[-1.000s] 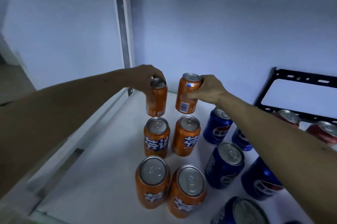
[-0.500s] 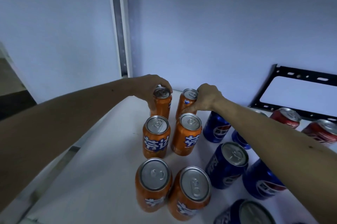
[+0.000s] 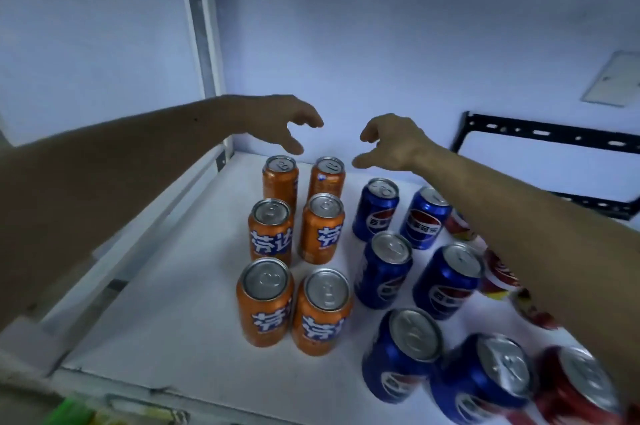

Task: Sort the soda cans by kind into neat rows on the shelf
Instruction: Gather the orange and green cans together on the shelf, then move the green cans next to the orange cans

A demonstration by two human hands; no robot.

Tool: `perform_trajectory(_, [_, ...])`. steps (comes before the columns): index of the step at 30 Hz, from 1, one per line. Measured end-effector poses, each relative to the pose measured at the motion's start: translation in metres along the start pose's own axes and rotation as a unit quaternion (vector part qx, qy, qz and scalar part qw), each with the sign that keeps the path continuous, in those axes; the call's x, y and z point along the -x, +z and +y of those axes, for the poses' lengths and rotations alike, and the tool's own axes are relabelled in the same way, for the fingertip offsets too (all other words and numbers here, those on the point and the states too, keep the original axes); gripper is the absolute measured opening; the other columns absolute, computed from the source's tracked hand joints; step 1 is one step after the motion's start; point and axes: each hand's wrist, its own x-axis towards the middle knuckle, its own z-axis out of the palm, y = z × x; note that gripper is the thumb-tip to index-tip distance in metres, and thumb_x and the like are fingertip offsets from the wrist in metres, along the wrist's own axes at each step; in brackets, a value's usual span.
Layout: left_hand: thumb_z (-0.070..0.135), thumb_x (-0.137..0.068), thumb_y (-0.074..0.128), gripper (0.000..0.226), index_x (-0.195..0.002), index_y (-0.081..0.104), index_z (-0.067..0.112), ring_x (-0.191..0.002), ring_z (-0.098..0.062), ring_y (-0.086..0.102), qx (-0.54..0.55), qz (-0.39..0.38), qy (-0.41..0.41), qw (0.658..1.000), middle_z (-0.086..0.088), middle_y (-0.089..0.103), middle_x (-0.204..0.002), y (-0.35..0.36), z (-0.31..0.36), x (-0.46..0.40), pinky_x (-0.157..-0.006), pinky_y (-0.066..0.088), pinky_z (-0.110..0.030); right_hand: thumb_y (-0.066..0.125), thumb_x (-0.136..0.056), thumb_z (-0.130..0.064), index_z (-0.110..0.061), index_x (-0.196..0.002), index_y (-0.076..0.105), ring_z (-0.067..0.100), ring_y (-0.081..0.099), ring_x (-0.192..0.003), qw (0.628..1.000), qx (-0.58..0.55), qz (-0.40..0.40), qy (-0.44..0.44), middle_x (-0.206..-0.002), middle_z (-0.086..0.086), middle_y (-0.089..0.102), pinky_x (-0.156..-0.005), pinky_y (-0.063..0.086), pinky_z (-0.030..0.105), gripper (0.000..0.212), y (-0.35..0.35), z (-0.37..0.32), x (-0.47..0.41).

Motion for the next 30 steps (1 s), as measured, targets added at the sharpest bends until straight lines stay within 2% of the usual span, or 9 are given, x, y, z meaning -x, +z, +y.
perform_trajectory(4, [0.023, -0.085, 0.068, 0.042, -0.125, 0.056, 0.022, -0.113, -0.008, 0.051, -0.042, 0.072, 0.076, 0.994, 0.003, 0.058, -0.129, -0.016, 0.053, -0.008, -0.084, 0.039, -0.023, 0.07, -0.083, -0.033, -0.016, -0.123, 0.057, 0.023, 0.055, -0.117, 0.997, 0.011, 0.071, 0.027, -0.129, 0.002, 0.057, -0.1, 0.044, 0.042, 0.045, -0.032, 0.03, 0.053])
perform_trajectory(9, [0.026, -0.084, 0.069, 0.038, -0.121, 0.06, 0.022, -0.11, -0.011, 0.053, -0.089, 0.102, 0.161, 0.978, 0.003, 0.061, -0.124, -0.009, 0.139, -0.02, -0.082, 0.038, -0.025, 0.068, -0.083, -0.03, -0.018, -0.118, 0.062, 0.024, 0.056, -0.114, 0.985, 0.078, 0.108, 0.108, -0.126, 0.002, 0.06, -0.096, 0.047, 0.041, 0.037, -0.06, 0.086, 0.136])
perform_trajectory(14, [0.026, -0.082, 0.072, 0.038, -0.118, 0.063, 0.02, -0.111, -0.014, 0.056, -0.094, 0.081, 0.233, 0.965, 0.003, 0.063, -0.121, 0.011, 0.241, -0.029, -0.085, 0.038, -0.024, 0.069, -0.082, -0.035, -0.017, -0.119, 0.061, 0.025, 0.054, -0.117, 0.968, 0.092, 0.127, 0.194, -0.128, 0.003, 0.059, -0.098, 0.044, 0.042, 0.041, -0.087, 0.157, 0.225])
perform_trajectory(17, [0.027, -0.081, 0.072, 0.039, -0.118, 0.063, 0.019, -0.111, -0.016, 0.058, -0.092, 0.07, 0.271, 0.956, 0.003, 0.064, -0.122, 0.029, 0.306, -0.039, -0.088, 0.04, -0.025, 0.069, -0.081, -0.031, -0.016, -0.116, 0.064, 0.027, 0.056, -0.113, 0.956, 0.101, 0.138, 0.239, -0.123, 0.004, 0.062, -0.096, 0.046, 0.041, 0.038, -0.104, 0.205, 0.276])
perform_trajectory(21, [0.027, -0.081, 0.072, 0.039, -0.118, 0.063, 0.018, -0.112, -0.014, 0.056, -0.065, 0.059, 0.306, 0.948, 0.003, 0.064, -0.121, 0.064, 0.4, -0.061, -0.088, 0.04, -0.024, 0.069, -0.08, -0.03, -0.02, -0.112, 0.065, 0.028, 0.057, -0.109, 0.941, 0.106, 0.153, 0.283, -0.115, 0.004, 0.065, -0.087, 0.047, 0.034, 0.033, -0.125, 0.278, 0.342])
perform_trajectory(25, [0.026, -0.081, 0.072, 0.039, -0.118, 0.063, 0.014, -0.112, -0.016, 0.057, -0.042, 0.042, 0.311, 0.949, 0.001, 0.064, -0.12, 0.108, 0.482, -0.087, -0.09, 0.044, -0.028, 0.069, -0.079, -0.03, -0.017, -0.109, 0.067, 0.031, 0.058, -0.106, 0.932, 0.113, 0.151, 0.31, -0.113, 0.009, 0.065, -0.089, 0.05, 0.041, 0.033, -0.146, 0.353, 0.386])
perform_trajectory(30, [0.023, -0.08, 0.073, 0.042, -0.119, 0.062, 0.014, -0.11, -0.017, 0.057, -0.021, 0.008, 0.295, 0.955, -0.001, 0.064, -0.119, 0.16, 0.557, -0.131, -0.095, 0.047, -0.036, 0.071, -0.079, -0.027, -0.018, -0.114, 0.065, 0.025, 0.055, -0.114, 0.93, 0.08, 0.151, 0.325, -0.114, 0.003, 0.064, -0.091, 0.05, 0.041, 0.038, -0.154, 0.445, 0.414])
